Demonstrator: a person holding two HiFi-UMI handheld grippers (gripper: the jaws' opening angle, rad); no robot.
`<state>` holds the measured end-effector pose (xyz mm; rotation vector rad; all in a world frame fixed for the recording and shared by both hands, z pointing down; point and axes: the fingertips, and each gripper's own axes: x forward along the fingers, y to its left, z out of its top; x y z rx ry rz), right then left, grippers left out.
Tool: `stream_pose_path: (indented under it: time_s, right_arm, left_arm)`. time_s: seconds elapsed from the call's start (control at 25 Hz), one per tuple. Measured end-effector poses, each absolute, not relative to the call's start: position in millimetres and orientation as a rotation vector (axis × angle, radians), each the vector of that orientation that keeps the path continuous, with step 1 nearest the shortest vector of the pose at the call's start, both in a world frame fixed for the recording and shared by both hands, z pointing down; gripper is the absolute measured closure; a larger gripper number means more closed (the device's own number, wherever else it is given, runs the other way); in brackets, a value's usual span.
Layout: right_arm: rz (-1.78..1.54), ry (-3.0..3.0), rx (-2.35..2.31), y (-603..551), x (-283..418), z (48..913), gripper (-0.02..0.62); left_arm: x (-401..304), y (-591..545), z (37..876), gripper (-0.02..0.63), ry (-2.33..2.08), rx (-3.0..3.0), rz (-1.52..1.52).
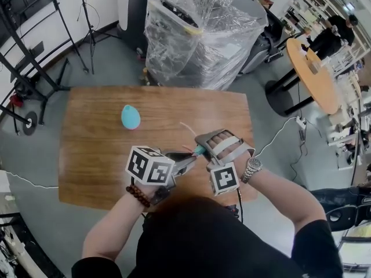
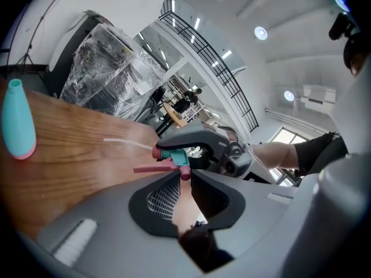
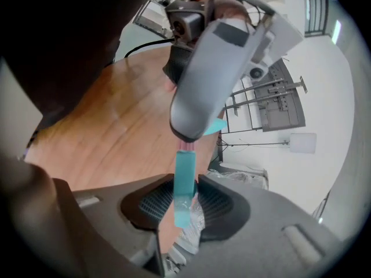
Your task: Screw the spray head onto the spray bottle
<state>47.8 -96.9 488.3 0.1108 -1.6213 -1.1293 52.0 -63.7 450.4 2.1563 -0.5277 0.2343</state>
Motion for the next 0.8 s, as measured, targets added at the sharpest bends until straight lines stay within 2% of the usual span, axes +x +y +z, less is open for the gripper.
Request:
stream_pose_path:
  time_s: [0.04, 0.08, 0.12, 0.16, 0.36, 0.68, 0.8]
  right_arm:
    - [-1.073, -1.640, 0.098, -96.9, 50.4, 492.1, 0.477]
    - [-1.011, -1.662, 0.089, -97.4, 53.1, 495.2, 0.477]
    - [-0.948, -1.689, 0.089, -98.1, 54.8, 496.2, 0.477]
    - [-0.888, -1.718, 0.095, -99.0, 55.3, 494.6, 0.477]
    - [-0.664, -1.828, 0.138, -105.7, 57.0, 484.7, 0.477]
    - [-0.278, -1.967, 0.234, -113.6, 60.4, 472.9, 0.477]
    - [-0.146, -2.014, 0.300, -117.8, 56.0, 462.8, 0.477]
  left_arm:
    - [50.8, -62.7, 447.0, 0.527, -0.527, 2.174, 0.238]
    - [49.2, -61.5, 443.1, 0.487, -0.524, 2.189, 0.238]
    - [46.5, -60.9, 440.0, 0.401, -0.523, 2.202, 0.234]
    - [42.3, -61.2, 438.4, 0.354, -0.531, 2.214, 0.227]
    - [0.0, -74.8, 445.7, 0.332, -0.673, 2.265, 0.215]
    - [-108.8, -119.1, 498.9, 0.318, -1.187, 2.227, 0.435]
    - [-147.0, -137.8, 522.0, 0.270, -1.383, 2.179, 0.528]
